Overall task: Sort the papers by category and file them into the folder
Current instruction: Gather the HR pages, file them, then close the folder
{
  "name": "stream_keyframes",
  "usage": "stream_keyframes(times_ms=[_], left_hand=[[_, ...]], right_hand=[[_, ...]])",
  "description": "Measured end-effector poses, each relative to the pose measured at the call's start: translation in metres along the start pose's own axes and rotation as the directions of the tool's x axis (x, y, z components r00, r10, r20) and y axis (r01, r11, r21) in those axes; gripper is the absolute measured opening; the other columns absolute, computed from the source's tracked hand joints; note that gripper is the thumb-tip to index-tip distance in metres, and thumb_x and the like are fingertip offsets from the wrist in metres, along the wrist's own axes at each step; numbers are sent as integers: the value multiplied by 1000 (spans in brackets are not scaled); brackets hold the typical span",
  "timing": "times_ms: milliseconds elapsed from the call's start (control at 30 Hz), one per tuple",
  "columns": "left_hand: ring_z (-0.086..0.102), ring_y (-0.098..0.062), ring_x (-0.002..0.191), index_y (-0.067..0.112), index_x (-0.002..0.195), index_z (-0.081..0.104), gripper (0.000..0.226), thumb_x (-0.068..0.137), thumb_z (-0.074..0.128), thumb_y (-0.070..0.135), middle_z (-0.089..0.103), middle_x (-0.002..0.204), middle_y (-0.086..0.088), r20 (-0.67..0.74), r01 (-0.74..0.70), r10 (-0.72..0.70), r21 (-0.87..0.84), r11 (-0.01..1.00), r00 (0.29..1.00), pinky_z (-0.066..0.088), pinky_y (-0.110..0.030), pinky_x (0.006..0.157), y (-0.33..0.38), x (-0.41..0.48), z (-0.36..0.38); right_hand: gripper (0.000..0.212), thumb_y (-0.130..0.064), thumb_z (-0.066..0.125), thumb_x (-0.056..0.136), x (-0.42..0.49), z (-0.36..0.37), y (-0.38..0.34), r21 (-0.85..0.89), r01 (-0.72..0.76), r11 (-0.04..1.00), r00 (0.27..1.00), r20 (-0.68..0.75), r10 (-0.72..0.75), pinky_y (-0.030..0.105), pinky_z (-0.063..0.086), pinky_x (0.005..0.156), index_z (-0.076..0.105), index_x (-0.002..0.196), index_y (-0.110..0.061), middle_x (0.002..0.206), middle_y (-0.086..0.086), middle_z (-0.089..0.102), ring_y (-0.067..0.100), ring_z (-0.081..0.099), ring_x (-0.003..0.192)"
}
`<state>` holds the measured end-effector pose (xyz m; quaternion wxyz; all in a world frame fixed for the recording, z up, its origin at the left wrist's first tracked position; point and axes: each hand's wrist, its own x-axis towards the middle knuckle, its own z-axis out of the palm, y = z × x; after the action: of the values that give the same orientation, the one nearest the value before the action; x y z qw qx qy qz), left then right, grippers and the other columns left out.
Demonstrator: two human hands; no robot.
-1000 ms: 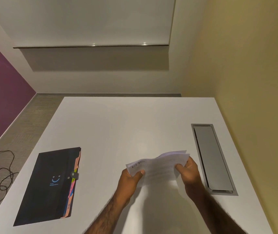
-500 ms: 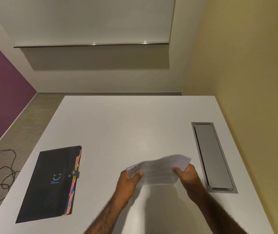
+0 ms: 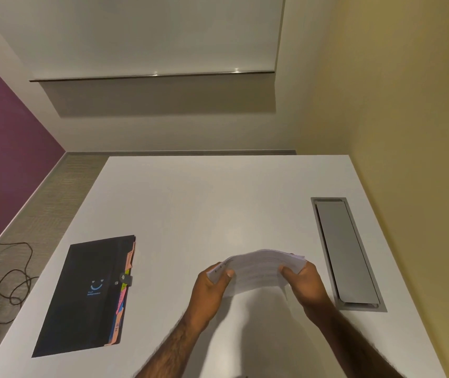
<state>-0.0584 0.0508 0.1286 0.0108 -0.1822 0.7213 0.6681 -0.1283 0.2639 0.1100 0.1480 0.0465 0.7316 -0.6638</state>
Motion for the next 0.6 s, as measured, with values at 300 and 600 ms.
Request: stream_keyframes(times_ms=[300,600], left_hand=[[67,9,104,42,108,68,30,100,61,14,73,105,32,-45,40,-39,28,999,998,49,-15,91,-31,-8,1],[68,9,95,30,106,73,36,92,66,-3,75,95,30,-5,12,-12,69,998,1000,49,-14,92,-40,-16,-3]], right_hand=[[82,-44,75,74,-11,-10,29,-26,-7,1000,997,72,9,25,56,87,41,148,-32,129,-10,60,11,62,115],[21,2,67,94,-10,-12,60,-102,36,994,998,58,-30,20,56,89,70,111,-10,107,12,76,22,72,101]])
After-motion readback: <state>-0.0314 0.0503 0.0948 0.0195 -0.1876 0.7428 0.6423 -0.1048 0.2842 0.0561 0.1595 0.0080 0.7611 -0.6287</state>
